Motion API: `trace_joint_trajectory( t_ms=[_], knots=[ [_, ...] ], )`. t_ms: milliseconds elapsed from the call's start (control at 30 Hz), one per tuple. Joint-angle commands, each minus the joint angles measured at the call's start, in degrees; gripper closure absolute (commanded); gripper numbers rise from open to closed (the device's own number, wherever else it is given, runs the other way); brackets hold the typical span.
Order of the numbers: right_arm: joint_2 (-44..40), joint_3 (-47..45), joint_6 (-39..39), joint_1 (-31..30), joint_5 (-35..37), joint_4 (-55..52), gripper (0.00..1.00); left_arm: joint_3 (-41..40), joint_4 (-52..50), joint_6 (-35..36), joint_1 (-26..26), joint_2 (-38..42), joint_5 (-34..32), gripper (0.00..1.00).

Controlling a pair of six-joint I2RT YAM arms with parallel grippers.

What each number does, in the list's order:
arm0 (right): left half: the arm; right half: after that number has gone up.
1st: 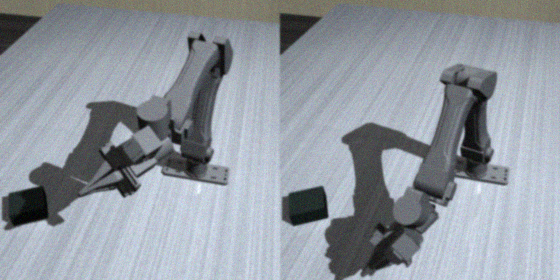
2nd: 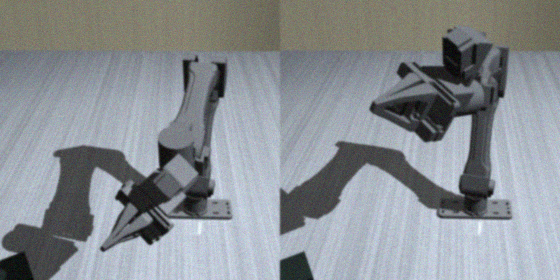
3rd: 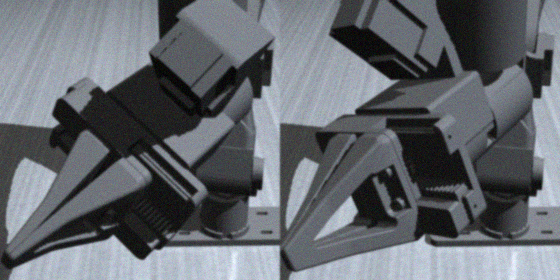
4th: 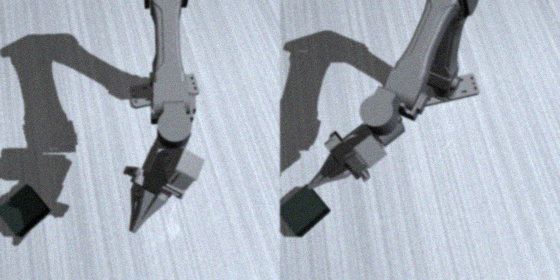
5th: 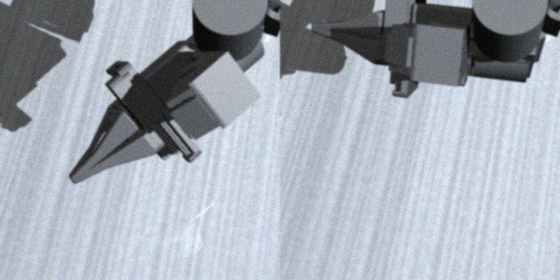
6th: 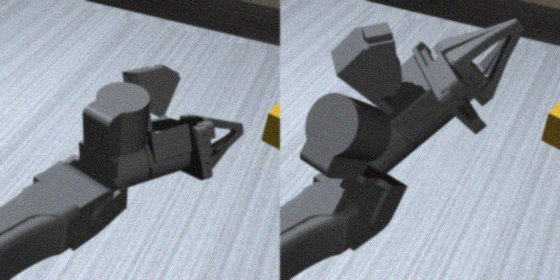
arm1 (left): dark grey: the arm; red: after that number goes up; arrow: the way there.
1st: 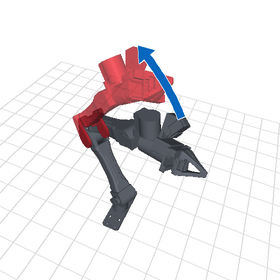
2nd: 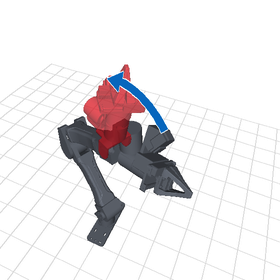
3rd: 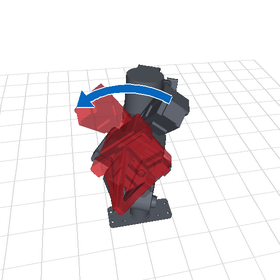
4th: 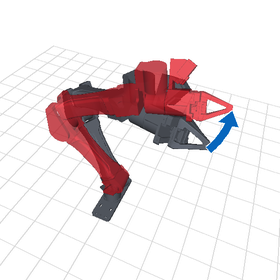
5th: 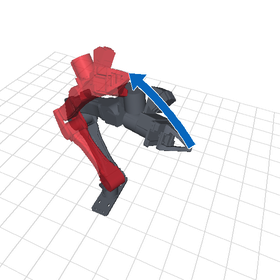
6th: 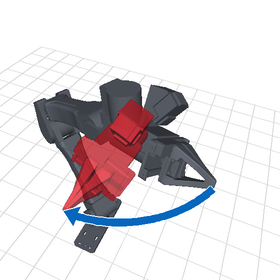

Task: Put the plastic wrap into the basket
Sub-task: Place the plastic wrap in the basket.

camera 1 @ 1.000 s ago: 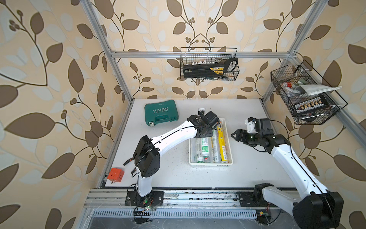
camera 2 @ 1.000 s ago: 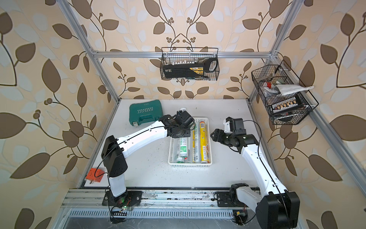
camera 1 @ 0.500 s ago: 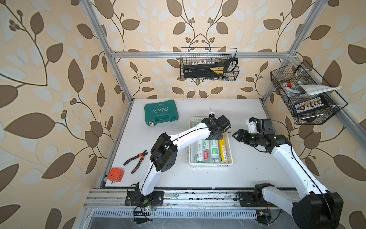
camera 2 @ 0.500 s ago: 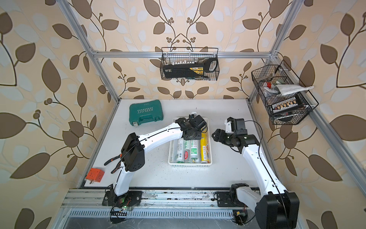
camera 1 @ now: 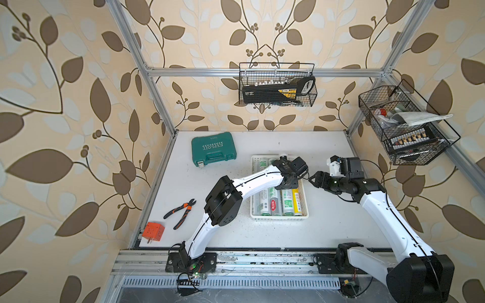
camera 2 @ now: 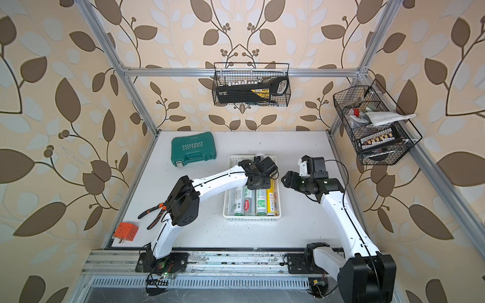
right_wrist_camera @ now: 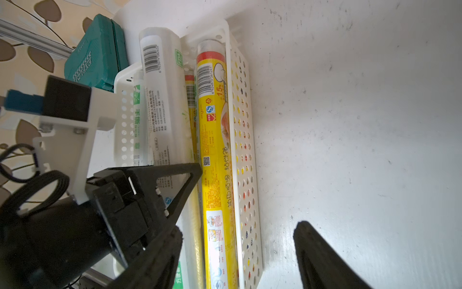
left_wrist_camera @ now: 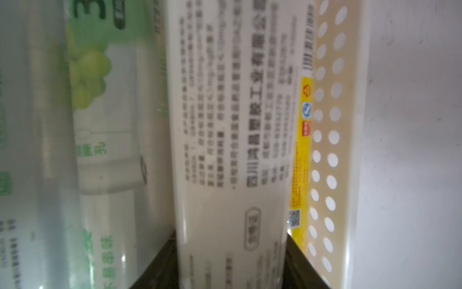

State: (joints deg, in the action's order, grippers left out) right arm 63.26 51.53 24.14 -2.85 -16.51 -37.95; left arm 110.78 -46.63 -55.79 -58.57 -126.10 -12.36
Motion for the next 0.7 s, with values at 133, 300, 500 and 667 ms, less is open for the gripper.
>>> trace_joint_trajectory(
  t_ms=[133, 300, 500, 667],
  knots=[
    [-0.3, -1.3, -0.7, 0.2, -0.8, -0.4, 0.26, 1.8, -1.0, -0.8, -0.9, 1.2, -2.2, 0.45],
    [-0.4, -1.4, -0.6, 0.3, -0.7, -0.2, 0.26, 2.5, -2.5, -0.4, -1.3, 2.0, -3.8, 0.37],
    [0.0, -1.5, -0.6, 0.2, -1.0, -0.1, 0.26, 3.1, -2.9, 0.8, -1.4, 2.5, -4.6, 0.32],
    [0.1, -1.4, -0.6, 0.2, -1.0, 0.0, 0.26, 3.2, -3.5, 1.6, -1.5, 3.4, -6.1, 0.32]
  ],
)
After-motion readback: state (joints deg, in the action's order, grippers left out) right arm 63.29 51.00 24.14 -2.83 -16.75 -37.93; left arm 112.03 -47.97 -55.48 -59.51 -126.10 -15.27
